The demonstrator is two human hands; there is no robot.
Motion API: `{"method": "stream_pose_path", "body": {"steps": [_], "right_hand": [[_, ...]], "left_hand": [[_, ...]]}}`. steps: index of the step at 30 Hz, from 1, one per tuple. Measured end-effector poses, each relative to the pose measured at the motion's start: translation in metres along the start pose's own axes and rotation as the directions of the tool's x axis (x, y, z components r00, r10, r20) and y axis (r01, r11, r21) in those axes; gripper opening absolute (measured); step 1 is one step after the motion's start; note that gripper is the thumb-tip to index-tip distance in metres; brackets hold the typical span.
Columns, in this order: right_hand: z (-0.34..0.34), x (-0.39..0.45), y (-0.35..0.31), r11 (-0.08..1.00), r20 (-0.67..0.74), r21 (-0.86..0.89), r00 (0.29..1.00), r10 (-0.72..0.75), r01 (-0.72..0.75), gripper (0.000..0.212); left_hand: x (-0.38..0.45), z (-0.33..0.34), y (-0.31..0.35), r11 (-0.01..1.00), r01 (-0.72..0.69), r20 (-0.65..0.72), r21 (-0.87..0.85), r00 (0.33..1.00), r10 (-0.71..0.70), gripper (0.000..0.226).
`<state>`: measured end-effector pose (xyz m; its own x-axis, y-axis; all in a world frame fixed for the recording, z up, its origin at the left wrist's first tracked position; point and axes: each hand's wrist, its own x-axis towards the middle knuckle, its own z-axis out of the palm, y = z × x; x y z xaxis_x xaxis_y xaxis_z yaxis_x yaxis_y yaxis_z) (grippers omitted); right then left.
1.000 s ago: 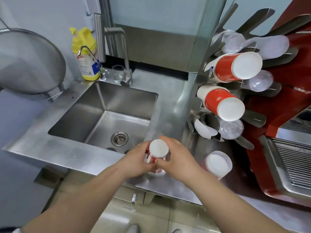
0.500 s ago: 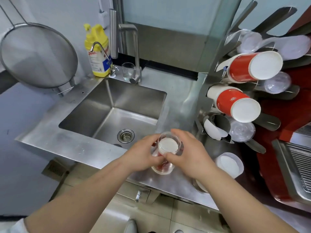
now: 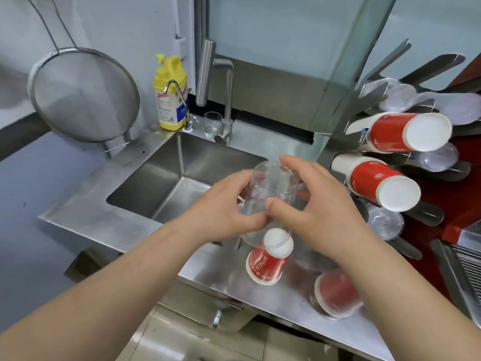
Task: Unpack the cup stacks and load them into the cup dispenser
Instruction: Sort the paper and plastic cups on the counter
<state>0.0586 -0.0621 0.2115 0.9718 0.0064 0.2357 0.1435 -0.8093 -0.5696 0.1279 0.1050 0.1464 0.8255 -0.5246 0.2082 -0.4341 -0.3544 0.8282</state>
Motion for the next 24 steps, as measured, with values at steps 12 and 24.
{"method": "stream_pose_path", "body": {"steps": [12,24], "right_hand": [[0.11,0.053,-0.057,0.991,0.212,0.071,0.969,-0.129,0.116,0.075],[0.199,0.056,-0.046,0.993,0.436,-0.017,0.894,-0.102,0.121,0.073]], "left_hand": [[-0.051,-0.099,-0.085,0.947,0.179,-0.072,0.268,0.984,-0.165,0.068],[-0.099,-0.087,-0.158,0.917,0.347,-0.068,0.197,0.938,-0.341,0.074]]}}
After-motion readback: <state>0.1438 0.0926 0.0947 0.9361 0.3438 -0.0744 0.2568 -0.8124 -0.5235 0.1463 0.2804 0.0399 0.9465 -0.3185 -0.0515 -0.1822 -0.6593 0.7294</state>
